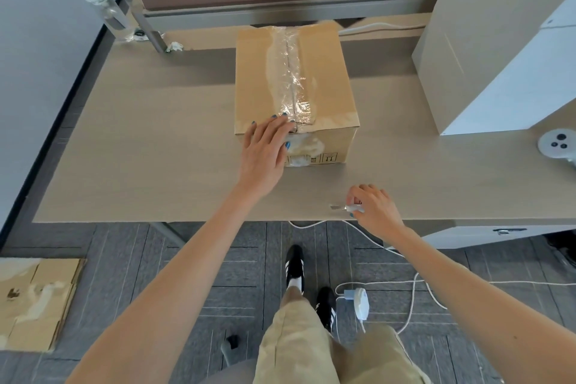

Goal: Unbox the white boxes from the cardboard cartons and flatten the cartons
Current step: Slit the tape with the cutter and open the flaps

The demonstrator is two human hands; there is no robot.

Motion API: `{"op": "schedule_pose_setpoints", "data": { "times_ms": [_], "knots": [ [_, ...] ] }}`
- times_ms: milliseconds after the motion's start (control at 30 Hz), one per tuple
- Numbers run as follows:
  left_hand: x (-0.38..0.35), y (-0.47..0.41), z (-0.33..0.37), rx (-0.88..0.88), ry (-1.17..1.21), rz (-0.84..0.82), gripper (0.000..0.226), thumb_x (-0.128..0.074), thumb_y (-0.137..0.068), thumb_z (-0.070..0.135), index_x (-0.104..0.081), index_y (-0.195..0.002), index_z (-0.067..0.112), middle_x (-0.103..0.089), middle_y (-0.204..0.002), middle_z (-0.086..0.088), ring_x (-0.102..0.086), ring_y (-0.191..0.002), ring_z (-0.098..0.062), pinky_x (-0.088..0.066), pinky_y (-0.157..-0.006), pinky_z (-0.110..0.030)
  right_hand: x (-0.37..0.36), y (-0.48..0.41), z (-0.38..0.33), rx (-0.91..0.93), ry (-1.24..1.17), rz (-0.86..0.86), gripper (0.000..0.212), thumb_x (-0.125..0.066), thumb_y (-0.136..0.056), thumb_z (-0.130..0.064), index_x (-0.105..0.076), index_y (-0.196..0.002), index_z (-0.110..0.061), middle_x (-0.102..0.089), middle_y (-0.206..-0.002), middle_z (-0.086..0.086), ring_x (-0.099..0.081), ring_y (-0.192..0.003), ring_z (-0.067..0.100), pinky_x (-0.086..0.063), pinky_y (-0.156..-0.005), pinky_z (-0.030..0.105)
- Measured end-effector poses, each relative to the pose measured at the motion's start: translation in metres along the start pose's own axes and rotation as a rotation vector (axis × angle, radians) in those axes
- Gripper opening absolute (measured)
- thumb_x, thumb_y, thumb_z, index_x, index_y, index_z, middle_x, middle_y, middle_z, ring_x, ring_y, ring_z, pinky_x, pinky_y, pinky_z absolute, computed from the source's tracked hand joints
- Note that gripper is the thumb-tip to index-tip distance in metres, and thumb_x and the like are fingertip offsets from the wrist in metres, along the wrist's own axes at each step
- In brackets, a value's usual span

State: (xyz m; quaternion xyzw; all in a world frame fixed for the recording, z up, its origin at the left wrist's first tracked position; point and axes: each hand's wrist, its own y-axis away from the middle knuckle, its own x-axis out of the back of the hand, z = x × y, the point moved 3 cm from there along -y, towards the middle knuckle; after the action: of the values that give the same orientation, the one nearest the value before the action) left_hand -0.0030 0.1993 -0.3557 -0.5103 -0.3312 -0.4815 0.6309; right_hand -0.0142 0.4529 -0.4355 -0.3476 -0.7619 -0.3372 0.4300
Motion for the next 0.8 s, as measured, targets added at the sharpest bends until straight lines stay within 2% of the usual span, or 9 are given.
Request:
{"op": "schedule_pose_setpoints", "data": {
  "times_ms": [233, 467, 567, 733, 800],
  "knots": [
    [-0.003, 0.0, 0.002, 0.011, -0.003, 0.021, 0.041, -0.042, -0.096, 0.016, -0.052, -0.136, 0.021, -0.047, -0.148, 0.006, -0.036, -0.14, -0.017, -0.019, -0.119, -0.044, -0.008, -0.001, 0.015, -0.028, -0.055, -0.009, 0.024, -0.064, -0.081, -0.001, -0.057, -0.095, -0.019, -0.055, -0.098, -0.004, -0.05, -0.094, 0.02, -0.039, -0.08, 0.032],
    [-0.002, -0.001, 0.004, 0.017, 0.0, 0.037, 0.039, -0.047, -0.096, 0.013, -0.053, -0.134, 0.02, -0.049, -0.146, 0.005, -0.039, -0.138, -0.019, -0.022, -0.118, -0.045, -0.005, -0.005, 0.015, -0.029, -0.069, 0.018, 0.025, -0.065, -0.081, -0.005, -0.058, -0.1, -0.02, -0.055, -0.104, -0.004, -0.051, -0.099, 0.018, -0.035, -0.083, 0.031],
    [0.004, -0.005, 0.007, 0.029, 0.018, 0.07, 0.033, -0.047, -0.096, 0.012, -0.058, -0.127, 0.02, -0.055, -0.138, 0.006, -0.046, -0.13, -0.018, -0.027, -0.114, -0.043, 0.013, -0.013, 0.002, -0.005, -0.134, 0.126, 0.023, -0.067, -0.082, -0.009, -0.058, -0.101, -0.018, -0.055, -0.105, -0.005, -0.052, -0.096, 0.016, -0.035, -0.082, 0.029],
    [0.01, -0.024, 0.013, 0.131, 0.045, 0.121, 0.029, -0.049, -0.094, 0.01, -0.059, -0.12, 0.018, -0.06, -0.118, 0.001, -0.053, -0.107, -0.025, -0.036, -0.103, -0.045, 0.068, -0.035, -0.035, 0.084, -0.196, 0.459, 0.021, -0.072, -0.082, -0.019, -0.056, -0.096, -0.016, -0.052, -0.095, -0.009, -0.052, -0.079, 0.014, -0.037, -0.069, 0.026],
    [0.011, -0.034, 0.012, 0.195, 0.036, 0.109, 0.03, -0.051, -0.095, 0.016, -0.057, -0.123, 0.018, -0.057, -0.123, -0.002, -0.052, -0.112, -0.029, -0.034, -0.104, -0.047, 0.088, -0.045, -0.046, 0.104, -0.193, 0.551, 0.024, -0.072, -0.082, -0.019, -0.055, -0.097, -0.016, -0.052, -0.097, -0.006, -0.051, -0.08, 0.014, -0.037, -0.064, 0.026]
  ]
}}
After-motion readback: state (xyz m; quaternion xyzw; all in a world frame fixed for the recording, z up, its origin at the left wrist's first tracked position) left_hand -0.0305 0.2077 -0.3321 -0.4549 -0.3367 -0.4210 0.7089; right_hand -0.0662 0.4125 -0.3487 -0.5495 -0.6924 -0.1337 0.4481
